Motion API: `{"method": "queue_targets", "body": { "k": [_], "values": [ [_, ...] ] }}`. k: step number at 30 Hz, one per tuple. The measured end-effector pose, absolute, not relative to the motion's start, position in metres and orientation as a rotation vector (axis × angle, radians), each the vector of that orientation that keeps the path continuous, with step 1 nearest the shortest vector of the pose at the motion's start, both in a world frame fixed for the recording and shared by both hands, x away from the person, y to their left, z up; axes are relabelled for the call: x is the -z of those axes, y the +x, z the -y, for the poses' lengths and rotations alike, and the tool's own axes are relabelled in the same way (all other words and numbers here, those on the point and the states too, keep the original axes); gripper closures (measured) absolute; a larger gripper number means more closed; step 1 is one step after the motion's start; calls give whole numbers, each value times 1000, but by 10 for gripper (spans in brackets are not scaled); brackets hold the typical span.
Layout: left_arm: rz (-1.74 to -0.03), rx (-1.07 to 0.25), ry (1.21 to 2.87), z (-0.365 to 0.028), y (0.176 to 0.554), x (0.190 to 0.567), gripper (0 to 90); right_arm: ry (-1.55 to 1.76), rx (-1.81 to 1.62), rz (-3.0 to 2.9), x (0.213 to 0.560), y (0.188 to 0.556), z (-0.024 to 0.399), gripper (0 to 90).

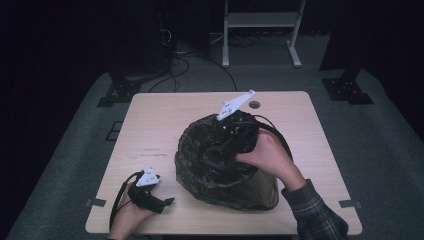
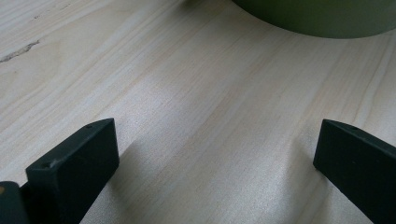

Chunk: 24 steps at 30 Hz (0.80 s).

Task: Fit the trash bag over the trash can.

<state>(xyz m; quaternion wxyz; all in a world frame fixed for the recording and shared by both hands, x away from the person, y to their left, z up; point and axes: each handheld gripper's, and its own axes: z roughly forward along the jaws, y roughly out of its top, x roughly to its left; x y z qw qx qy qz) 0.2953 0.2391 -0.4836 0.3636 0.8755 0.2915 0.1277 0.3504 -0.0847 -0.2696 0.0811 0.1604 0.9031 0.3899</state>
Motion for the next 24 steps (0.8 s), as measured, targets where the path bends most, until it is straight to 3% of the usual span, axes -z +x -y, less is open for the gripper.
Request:
{"method": "queue_targets", "body": {
  "k": [24],
  "values": [
    [-751, -329, 2253, -239, 295, 483, 0, 578, -1380, -2531, 286, 318, 184, 100]
  ]
}}
